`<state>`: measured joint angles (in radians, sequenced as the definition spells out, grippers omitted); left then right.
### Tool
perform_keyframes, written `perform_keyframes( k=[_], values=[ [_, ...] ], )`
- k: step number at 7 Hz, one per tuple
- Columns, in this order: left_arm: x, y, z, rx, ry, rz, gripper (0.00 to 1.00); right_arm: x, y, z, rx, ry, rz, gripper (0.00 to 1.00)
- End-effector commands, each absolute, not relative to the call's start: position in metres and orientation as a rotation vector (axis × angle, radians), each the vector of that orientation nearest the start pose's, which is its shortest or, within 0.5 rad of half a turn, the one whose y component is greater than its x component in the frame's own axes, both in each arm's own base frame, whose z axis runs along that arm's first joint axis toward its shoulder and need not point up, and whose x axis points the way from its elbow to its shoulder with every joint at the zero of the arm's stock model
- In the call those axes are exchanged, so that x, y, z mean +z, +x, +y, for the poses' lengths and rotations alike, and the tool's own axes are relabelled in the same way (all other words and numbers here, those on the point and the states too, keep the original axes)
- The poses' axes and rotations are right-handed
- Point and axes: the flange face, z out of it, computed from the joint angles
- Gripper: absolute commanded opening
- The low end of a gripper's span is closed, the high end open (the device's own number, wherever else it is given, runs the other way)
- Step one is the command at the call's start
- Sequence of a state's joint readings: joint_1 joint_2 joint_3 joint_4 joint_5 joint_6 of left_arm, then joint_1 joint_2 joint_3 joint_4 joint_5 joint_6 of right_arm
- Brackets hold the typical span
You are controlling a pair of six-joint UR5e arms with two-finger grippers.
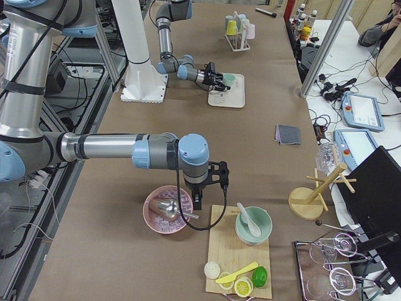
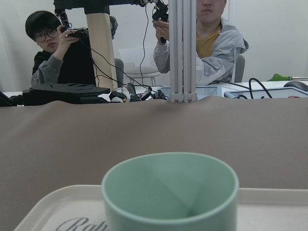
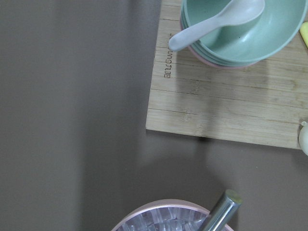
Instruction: Pick up and place green cup on tray
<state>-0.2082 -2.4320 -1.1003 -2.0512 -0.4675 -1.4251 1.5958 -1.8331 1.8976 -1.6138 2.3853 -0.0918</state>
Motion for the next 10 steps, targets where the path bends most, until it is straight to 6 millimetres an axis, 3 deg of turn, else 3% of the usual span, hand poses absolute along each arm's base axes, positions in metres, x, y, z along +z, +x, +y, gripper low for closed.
perform_keyframes(
  k=[1,4,5,6,9,10],
  values=[
    [0.243,0.721,-0.379,-0.531,1.153,0.586,0.98,0.614,0.07,-0.381,-0.072,0.068,-0.812,1.0],
    [0.229,0.714,-0.376,-0.543,1.154,0.614,0.98,0.614,0.07,-0.381,-0.072,0.068,-0.812,1.0],
    [0.206,0.699,-0.372,-0.544,1.162,0.648,0.98,0.614,0.07,-0.381,-0.074,0.068,-0.812,1.0],
    [0.2,0.684,-0.367,-0.525,1.171,0.655,0.98,0.614,0.071,-0.381,-0.072,0.069,-0.812,1.0],
    [0.171,0.601,-0.356,-0.444,1.129,0.771,0.98,0.614,0.07,-0.381,-0.074,0.068,-0.812,1.0],
    [0.169,0.55,-0.341,-0.333,1.096,0.83,0.98,0.614,0.071,-0.381,-0.072,0.069,-0.812,1.0]
  ],
)
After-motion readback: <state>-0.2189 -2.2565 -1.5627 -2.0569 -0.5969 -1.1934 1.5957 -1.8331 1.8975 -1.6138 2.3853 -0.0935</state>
